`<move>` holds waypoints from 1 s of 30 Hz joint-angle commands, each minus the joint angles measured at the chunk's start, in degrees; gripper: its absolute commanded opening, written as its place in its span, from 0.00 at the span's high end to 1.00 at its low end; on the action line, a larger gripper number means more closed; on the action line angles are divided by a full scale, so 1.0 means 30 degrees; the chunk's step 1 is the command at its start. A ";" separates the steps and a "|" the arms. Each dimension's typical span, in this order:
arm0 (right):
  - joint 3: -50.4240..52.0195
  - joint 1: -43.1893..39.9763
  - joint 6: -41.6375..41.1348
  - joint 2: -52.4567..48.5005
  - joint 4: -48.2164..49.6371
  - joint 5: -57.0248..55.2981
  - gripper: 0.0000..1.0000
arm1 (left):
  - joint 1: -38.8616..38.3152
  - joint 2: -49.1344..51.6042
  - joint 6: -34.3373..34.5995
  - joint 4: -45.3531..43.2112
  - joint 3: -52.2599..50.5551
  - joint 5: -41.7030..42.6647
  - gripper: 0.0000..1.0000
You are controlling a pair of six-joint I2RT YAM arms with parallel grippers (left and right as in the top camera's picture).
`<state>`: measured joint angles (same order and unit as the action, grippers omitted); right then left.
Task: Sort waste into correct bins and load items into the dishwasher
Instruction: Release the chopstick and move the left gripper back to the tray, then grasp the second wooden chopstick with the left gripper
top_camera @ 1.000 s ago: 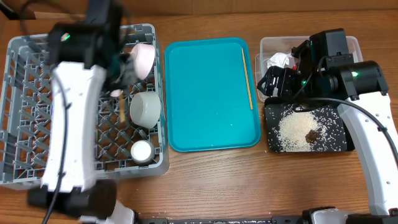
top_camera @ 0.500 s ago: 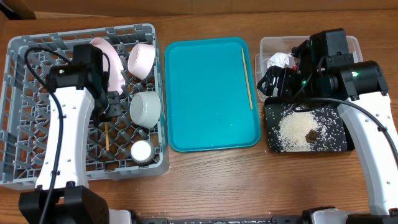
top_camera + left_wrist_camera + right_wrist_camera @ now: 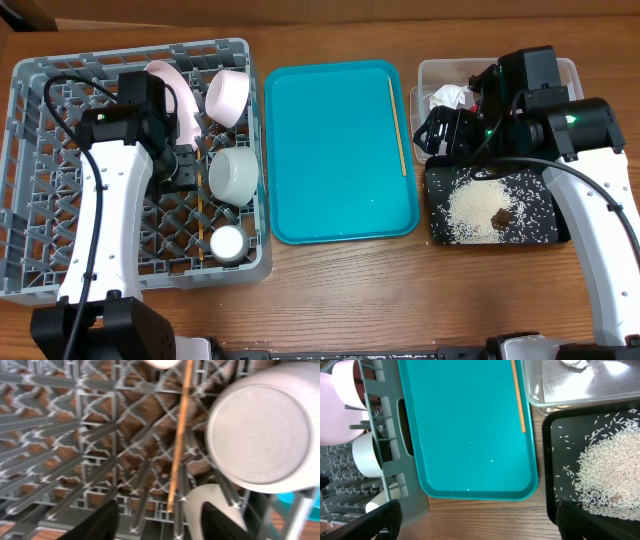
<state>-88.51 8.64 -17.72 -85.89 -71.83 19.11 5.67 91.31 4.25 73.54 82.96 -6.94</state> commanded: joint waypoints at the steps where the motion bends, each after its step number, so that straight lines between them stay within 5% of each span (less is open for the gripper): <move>1: -0.0255 -0.0015 0.0131 0.0109 0.0044 -0.0080 0.00 | -0.0284 -0.0117 0.0000 -0.0109 0.1122 0.2572 0.48; 6: -0.0255 -0.0015 0.0131 0.0109 0.0044 -0.0080 0.00 | -0.2769 -0.0109 0.0561 -0.1362 0.4277 0.5136 0.48; 13: -0.0255 -0.0015 0.0131 0.0109 0.0051 -0.0080 0.00 | -0.7555 0.0707 0.4889 -0.7133 0.4765 0.3548 0.41; 19: -0.0255 -0.0015 0.0131 0.0109 0.0051 -0.0080 0.00 | -1.1191 0.4736 0.6178 -1.1016 0.4765 0.2586 0.37; 30: -0.0255 -0.0015 0.0131 0.0109 0.0044 -0.0080 0.00 | -1.3690 1.0972 0.9384 -1.4010 0.4772 0.0714 0.40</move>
<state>-88.51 8.64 -17.74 -85.89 -71.85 19.11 -34.81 121.75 27.18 32.97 96.90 -1.54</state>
